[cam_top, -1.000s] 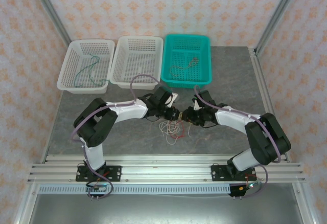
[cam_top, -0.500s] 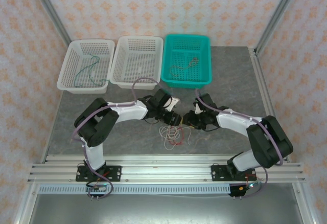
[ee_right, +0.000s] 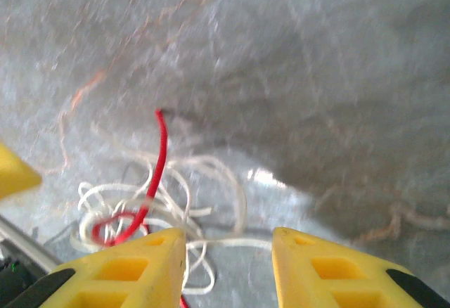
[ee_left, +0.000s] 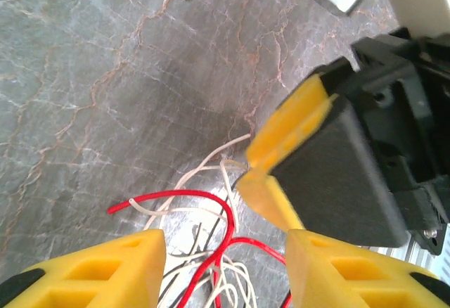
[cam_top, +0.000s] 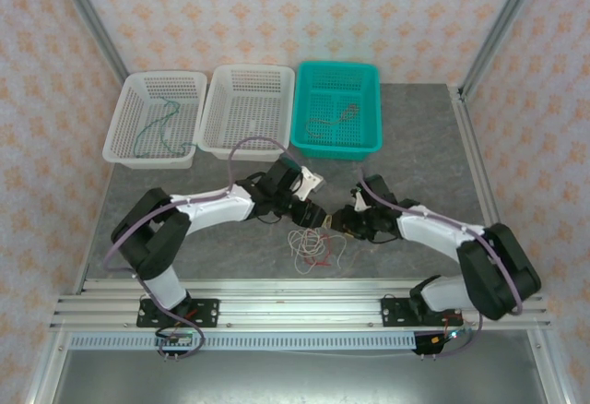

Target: Untangle the cables

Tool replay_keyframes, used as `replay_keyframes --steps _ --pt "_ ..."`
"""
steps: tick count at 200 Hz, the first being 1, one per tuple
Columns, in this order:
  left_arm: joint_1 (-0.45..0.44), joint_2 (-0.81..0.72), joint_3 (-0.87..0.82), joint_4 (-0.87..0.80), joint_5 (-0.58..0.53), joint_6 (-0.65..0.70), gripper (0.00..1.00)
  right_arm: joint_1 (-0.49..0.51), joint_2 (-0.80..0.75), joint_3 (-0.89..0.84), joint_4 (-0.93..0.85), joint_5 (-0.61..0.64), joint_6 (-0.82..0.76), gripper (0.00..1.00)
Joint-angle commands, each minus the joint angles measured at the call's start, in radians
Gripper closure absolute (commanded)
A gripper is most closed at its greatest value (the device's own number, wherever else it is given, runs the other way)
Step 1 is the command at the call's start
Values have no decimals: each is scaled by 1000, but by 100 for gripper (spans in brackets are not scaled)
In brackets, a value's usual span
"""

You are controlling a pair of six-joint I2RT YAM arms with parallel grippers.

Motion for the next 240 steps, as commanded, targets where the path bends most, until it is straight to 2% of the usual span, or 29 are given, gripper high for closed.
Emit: replay_keyframes --steps 1,20,45,97,104,111,124,149,167,187,202,240 --pt "2 -72 -50 36 -80 31 50 59 -144 -38 -70 39 37 60" --pt "2 -130 -80 70 -125 30 49 127 -246 -51 -102 116 53 59" --pt "3 -187 -112 104 -160 34 48 157 -255 -67 -99 144 76 60" --pt "2 -242 -182 173 -167 37 45 233 -16 -8 -27 103 49 61" --pt "3 -247 -190 182 -167 36 45 233 10 3 -23 99 47 66" --pt "2 -249 -200 186 -171 34 45 233 28 12 -16 96 43 74" --pt "2 -247 -208 181 -187 29 41 233 20 16 1 105 39 100" --pt "-3 -208 -210 205 -110 1 25 233 -76 24 0 130 23 100" --pt "-21 -156 -203 232 -114 -54 23 234 -141 36 25 106 13 100" --pt "-25 -107 -190 225 -218 -120 28 233 -168 56 56 71 6 100" --pt "-23 -91 -179 191 -303 -140 38 233 -174 73 58 71 10 100" --pt "37 -137 -240 148 -486 -201 57 211 -295 86 33 193 36 100"
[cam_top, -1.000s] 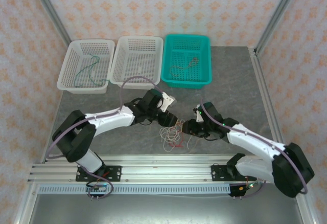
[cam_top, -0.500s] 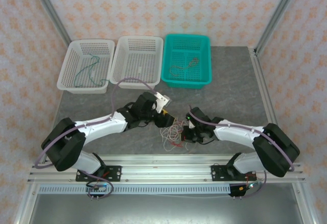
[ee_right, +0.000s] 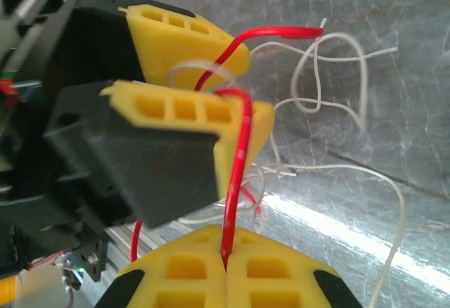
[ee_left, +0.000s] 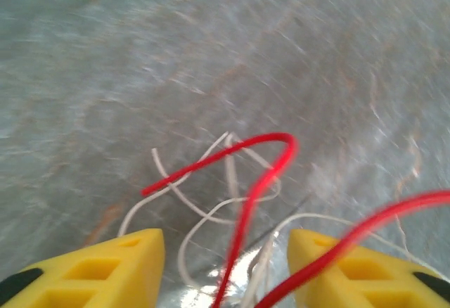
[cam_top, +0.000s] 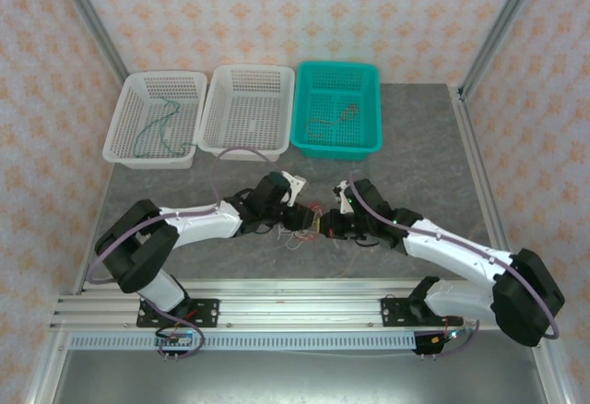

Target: Untangle the cables

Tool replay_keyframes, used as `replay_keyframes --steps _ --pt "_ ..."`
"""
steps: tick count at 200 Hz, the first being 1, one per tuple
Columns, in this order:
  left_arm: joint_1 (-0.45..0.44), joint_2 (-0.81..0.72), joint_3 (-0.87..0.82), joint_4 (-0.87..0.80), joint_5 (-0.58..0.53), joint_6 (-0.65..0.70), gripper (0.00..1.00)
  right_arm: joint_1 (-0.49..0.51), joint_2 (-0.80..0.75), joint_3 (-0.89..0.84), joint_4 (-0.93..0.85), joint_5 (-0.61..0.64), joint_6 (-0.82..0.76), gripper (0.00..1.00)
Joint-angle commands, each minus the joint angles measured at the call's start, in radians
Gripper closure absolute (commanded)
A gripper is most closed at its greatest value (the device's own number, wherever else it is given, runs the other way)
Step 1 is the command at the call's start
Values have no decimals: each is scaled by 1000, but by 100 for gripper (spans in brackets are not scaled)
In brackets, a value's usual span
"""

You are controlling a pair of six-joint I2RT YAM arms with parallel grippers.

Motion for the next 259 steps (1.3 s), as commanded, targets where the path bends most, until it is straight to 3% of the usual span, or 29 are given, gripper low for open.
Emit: replay_keyframes --steps 1,33,57,89,115,136,178,203,231,259 --pt "52 -39 -42 -42 -191 -64 57 -19 -109 38 9 84 9 100" --pt "127 -69 -123 -49 -253 -80 60 -159 -267 23 -8 118 67 100" --pt "182 -72 -164 -3 -188 -112 61 -260 -322 11 -7 61 89 100" --pt "193 -113 -150 -13 -170 -106 59 -277 -320 19 -28 57 60 100" --pt "205 -238 -125 -58 -178 -65 49 -277 -285 58 -50 25 16 100" --pt "206 -378 -96 -71 -154 43 37 -276 -241 133 -132 8 -56 100" --pt "131 -537 -65 -43 128 456 29 -276 -145 294 -261 -133 -203 100" --pt "42 -550 -68 5 128 619 27 -270 -77 357 -297 -240 -214 100" --pt "0 -503 -44 96 110 636 26 -242 -40 371 -259 -277 -168 100" --pt "-38 -432 13 16 72 691 27 -228 -30 369 -201 -320 -117 100"
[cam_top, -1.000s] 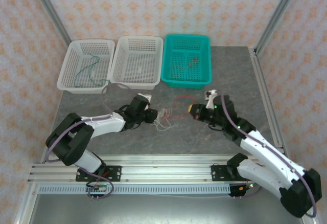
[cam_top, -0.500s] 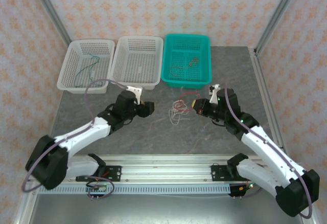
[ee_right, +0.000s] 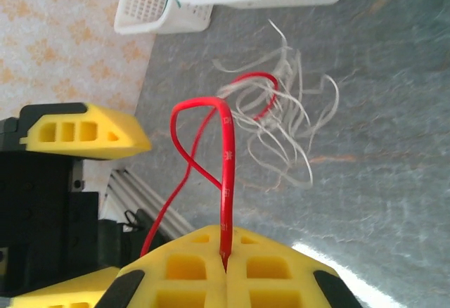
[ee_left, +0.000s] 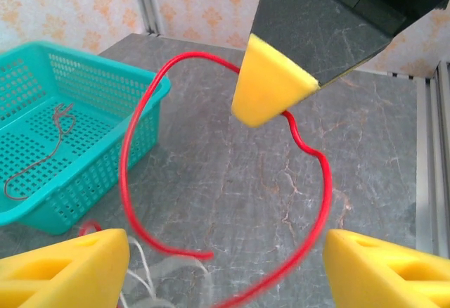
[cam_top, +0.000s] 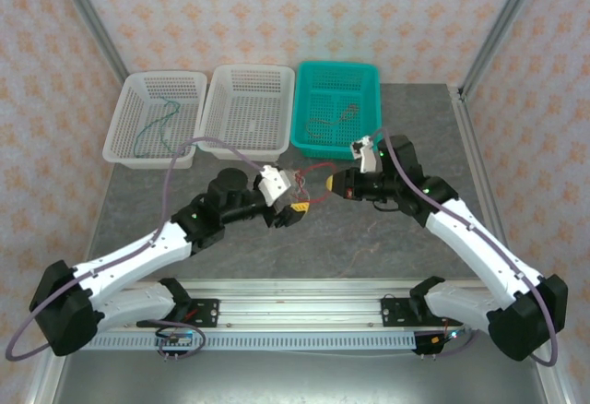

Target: Untangle the cables

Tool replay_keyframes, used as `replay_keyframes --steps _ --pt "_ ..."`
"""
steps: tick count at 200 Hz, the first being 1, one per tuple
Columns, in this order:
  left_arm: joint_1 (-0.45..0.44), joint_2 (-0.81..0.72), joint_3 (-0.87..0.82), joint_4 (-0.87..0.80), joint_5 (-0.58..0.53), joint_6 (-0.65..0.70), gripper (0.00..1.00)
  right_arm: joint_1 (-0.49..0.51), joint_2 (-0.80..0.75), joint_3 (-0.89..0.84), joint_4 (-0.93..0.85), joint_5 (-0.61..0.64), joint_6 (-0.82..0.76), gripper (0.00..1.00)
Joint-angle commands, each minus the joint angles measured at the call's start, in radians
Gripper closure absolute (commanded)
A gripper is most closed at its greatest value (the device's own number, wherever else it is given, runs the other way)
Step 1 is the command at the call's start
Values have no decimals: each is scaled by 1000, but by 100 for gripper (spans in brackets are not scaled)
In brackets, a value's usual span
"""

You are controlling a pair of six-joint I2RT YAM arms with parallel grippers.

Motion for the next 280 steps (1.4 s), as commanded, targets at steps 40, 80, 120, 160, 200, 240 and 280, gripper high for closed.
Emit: replay_keyframes --steps 40,80,120,160,200,240,280 --pt "-40 96 16 92 -169 94 49 14 -2 38 90 -112 94 100" --pt "-36 151 -70 203 -335 17 73 -53 -55 17 165 -52 207 100" --pt "-26 214 -112 249 -337 -93 81 -157 -127 -41 342 -11 371 100" --pt "-10 256 -142 269 -331 -192 87 -263 -156 -86 431 -3 479 100" --pt "1 178 -175 310 -307 -234 85 -271 -132 -56 347 -25 411 100" --pt "9 -4 -132 263 -273 -152 56 -268 -86 15 196 -152 287 100" --pt "16 -112 -64 198 -221 -36 24 -234 -43 80 40 -294 175 100"
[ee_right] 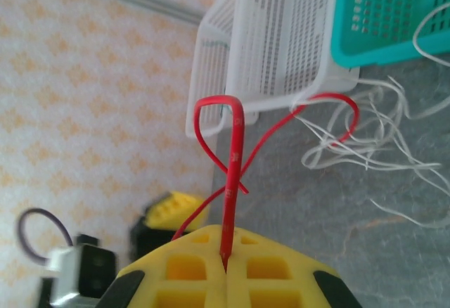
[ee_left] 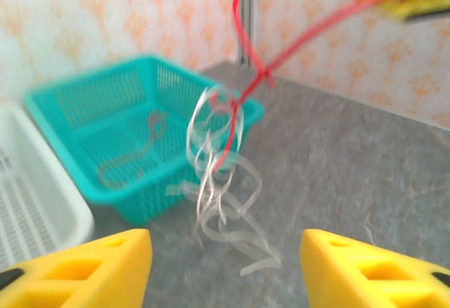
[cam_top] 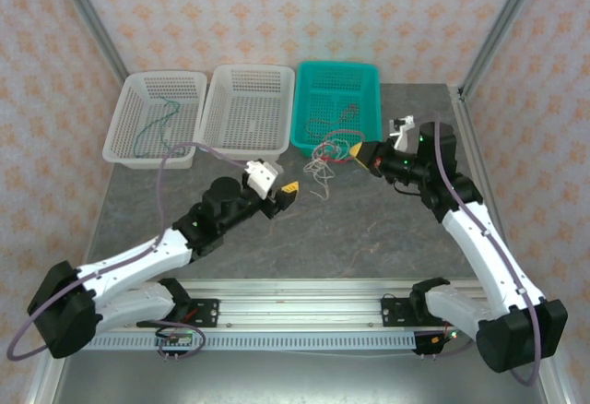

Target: Untangle the cables

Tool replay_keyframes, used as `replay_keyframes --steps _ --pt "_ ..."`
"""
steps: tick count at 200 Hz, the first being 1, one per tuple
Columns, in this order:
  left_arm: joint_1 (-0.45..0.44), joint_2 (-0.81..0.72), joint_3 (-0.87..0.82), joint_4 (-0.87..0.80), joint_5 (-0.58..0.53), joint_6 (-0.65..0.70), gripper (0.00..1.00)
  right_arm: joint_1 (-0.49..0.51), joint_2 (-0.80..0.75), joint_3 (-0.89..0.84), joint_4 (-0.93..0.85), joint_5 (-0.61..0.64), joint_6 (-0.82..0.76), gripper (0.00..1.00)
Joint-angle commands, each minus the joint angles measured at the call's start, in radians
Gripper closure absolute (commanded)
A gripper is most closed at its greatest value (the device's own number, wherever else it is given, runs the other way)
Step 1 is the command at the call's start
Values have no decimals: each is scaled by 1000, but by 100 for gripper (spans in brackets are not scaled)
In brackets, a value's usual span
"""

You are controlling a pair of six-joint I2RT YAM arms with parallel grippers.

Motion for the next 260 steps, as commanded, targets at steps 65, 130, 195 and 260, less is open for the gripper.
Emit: replay_keyframes --steps 65,130,195,260 --pt "14 -42 -9 21 42 137 10 181 94 64 -26 -228 -52 100" --pt "14 24 -116 106 -70 130 28 243 98 11 159 -247 93 100" --pt "21 115 -122 242 -119 -33 72 244 54 -14 156 -244 101 100" --pt "24 36 -263 106 -187 -199 98 114 -66 -31 179 -20 121 100"
